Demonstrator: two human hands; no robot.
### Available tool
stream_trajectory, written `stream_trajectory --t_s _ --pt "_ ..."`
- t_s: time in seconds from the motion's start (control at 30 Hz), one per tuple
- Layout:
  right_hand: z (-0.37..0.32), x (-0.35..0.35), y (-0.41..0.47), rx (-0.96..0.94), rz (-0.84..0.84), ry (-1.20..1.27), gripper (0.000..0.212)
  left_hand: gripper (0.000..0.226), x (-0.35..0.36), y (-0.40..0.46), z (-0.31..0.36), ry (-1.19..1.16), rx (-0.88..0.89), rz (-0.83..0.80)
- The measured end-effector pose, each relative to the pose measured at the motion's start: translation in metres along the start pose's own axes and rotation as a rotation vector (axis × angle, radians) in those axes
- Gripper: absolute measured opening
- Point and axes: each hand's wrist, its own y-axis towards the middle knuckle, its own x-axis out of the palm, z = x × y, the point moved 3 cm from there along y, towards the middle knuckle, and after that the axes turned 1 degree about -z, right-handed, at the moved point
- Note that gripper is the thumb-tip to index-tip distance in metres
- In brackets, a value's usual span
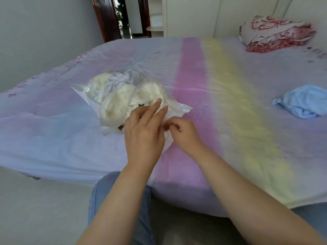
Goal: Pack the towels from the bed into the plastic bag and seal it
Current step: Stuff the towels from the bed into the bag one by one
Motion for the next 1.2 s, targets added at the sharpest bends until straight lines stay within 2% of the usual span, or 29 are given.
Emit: stream_trajectory --t_s 0.13,0.23,0.33,0.4,0.47,0.57,0.67,0.73,0.8,0.9,1.0,1.07,1.13,1.2 --pt "0.066 -0.094 -0.014 0.123 0.350 -0.021 0.037 0.045 0.049 0.000 0.042 -0.135 0.069 -0.103" --pt "0.103 -0.172 -0.013 0.243 0.643 -0.136 0.038 0.046 0.084 0.009 0.078 -0.227 0.068 -0.237" --pt "0.140 -0.241 -0.008 0.482 0.720 -0.089 0.033 0.045 0.116 0.020 0.116 -0.297 0.066 -0.356" --pt "0.166 -0.275 -0.004 0.552 0.743 -0.007 0.044 0.046 0.136 0.025 0.134 -0.328 0.082 -0.413" --pt "0.185 -0.300 0.000 0.660 0.726 -0.028 0.057 0.046 0.153 0.027 0.144 -0.343 0.087 -0.453" --pt "0.213 -0.321 0.010 0.740 0.707 -0.078 0.064 0.047 0.171 0.025 0.147 -0.339 0.087 -0.453" --pt "0.233 -0.335 0.021 0.809 0.650 -0.124 0.059 0.052 0.189 0.019 0.142 -0.327 0.089 -0.484" --pt "0.243 -0.344 0.029 0.790 0.544 -0.341 0.053 0.058 0.200 0.015 0.134 -0.315 0.073 -0.527" --pt "0.235 -0.341 0.028 0.795 0.545 -0.403 0.050 0.061 0.206 0.011 0.128 -0.316 0.032 -0.560" --pt "0.210 -0.318 0.026 0.630 0.579 -0.393 0.052 0.060 0.205 0.007 0.123 -0.354 -0.039 -0.569" --pt "0.168 -0.277 0.018 0.457 0.535 -0.389 0.035 0.064 0.197 0.004 0.118 -0.363 -0.044 -0.550" --pt "0.132 -0.244 0.004 0.362 0.501 -0.313 0.025 0.079 0.192 0.006 0.113 -0.440 -0.098 -0.596" --pt "0.095 -0.213 -0.013 0.290 0.383 -0.139 0.017 0.096 0.187 0.005 0.103 -0.600 -0.212 -0.666" --pt "0.065 -0.192 -0.029 0.235 0.228 0.037 0.027 0.099 0.176 0.008 0.093 -0.814 -0.341 -0.734"
